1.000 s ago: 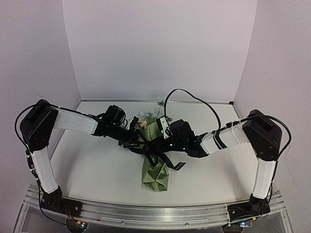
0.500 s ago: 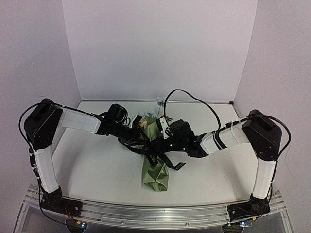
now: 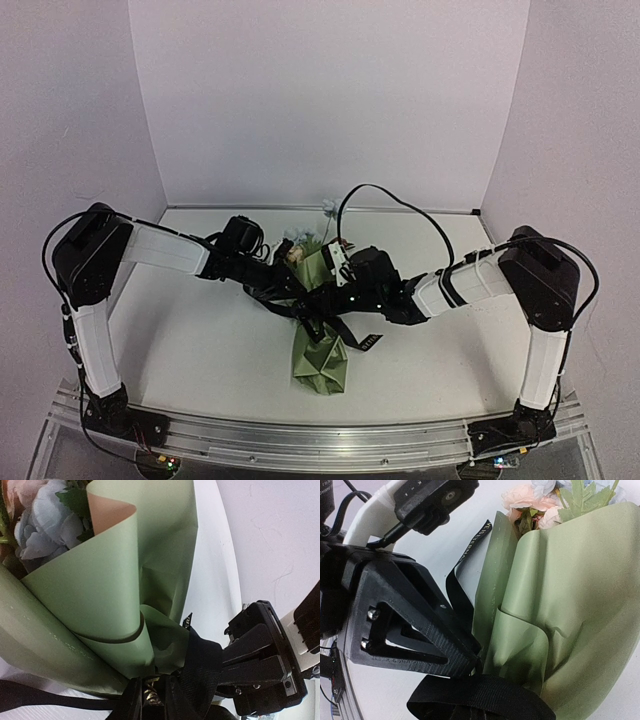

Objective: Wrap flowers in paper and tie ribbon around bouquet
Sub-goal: Cross the ribbon over the folded bouquet.

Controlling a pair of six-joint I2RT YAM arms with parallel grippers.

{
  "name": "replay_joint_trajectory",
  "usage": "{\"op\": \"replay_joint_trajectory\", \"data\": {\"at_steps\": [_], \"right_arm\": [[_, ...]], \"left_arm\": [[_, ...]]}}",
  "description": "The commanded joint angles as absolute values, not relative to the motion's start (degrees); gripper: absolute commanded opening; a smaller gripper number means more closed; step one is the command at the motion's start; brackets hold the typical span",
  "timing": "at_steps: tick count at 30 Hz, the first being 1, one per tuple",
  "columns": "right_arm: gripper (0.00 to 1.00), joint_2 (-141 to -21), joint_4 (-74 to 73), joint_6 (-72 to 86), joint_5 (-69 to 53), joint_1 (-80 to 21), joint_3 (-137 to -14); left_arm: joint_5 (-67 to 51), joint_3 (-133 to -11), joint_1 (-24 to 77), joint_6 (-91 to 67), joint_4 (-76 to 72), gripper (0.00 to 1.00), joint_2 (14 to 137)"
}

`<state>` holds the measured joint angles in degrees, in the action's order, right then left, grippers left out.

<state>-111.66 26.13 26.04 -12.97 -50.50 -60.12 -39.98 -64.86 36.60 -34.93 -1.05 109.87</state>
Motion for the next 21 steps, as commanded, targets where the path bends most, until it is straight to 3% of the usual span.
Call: {"op": "replay_joint_trajectory", "data": {"at_steps": [1,4,8,21], "right_arm": [[0.00,-111.9,27.6,26.7,-13.2,-50.4,-61.4],[0.00,-111.7,27.1,27.0,-13.0,-50.4,-61.5],[0.05,-111.0,26.5,27.2,-12.5,-50.4,-61.3],[0.44,-104.6,18.7,30.0,-11.2,-50.5,-59.8]], "left_arm": [[-41.0,-66.8,36.7,-35.1,-3.3,0.08,109.8],[-40.9,-66.5,36.7,-35.1,-3.6,0.01,109.5],[-40.5,-66.1,36.7,-35.0,-3.9,0.00,109.1],[-36.3,-64.6,36.7,-35.0,-4.6,0.00,107.1]]}}
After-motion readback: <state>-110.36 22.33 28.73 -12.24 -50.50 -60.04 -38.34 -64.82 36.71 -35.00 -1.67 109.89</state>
